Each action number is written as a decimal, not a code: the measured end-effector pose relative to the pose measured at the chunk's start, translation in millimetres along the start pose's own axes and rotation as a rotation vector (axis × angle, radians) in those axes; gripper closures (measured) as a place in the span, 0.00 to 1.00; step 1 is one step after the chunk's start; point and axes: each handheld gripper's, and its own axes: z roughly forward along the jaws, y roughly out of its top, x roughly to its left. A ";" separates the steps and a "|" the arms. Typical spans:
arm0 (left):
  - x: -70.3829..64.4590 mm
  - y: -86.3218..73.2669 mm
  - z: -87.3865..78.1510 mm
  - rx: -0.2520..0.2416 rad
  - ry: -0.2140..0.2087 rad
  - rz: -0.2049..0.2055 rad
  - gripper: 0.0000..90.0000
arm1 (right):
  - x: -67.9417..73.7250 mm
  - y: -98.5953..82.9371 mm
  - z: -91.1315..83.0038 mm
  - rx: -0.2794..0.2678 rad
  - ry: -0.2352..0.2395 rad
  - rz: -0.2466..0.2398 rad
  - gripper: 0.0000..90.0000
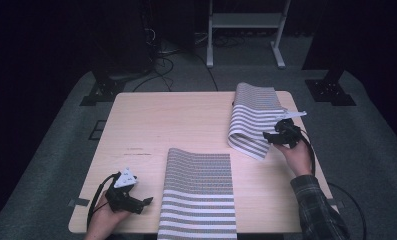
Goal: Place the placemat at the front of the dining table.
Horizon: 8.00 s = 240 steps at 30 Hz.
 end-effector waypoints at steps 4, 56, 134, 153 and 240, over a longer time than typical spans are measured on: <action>-0.1 -0.1 0.0 -0.001 0.000 0.000 0.00 | -24.1 -3.2 3.9 0.016 -0.046 0.067 0.46; -1.2 -0.2 -0.3 0.002 -0.007 0.009 0.00 | -16.7 12.7 -0.2 -0.064 0.048 0.057 0.98; -2.4 2.4 2.4 0.000 -0.026 0.028 0.00 | 246.0 109.5 115.5 -0.021 0.557 -0.242 0.98; -2.3 3.2 3.3 0.000 -0.028 0.032 0.00 | 274.0 111.0 115.3 -0.013 0.553 -0.324 0.66; 5.0 1.4 1.3 -0.001 0.019 -0.023 0.00 | 18.0 -17.3 40.9 0.034 0.124 -0.065 0.71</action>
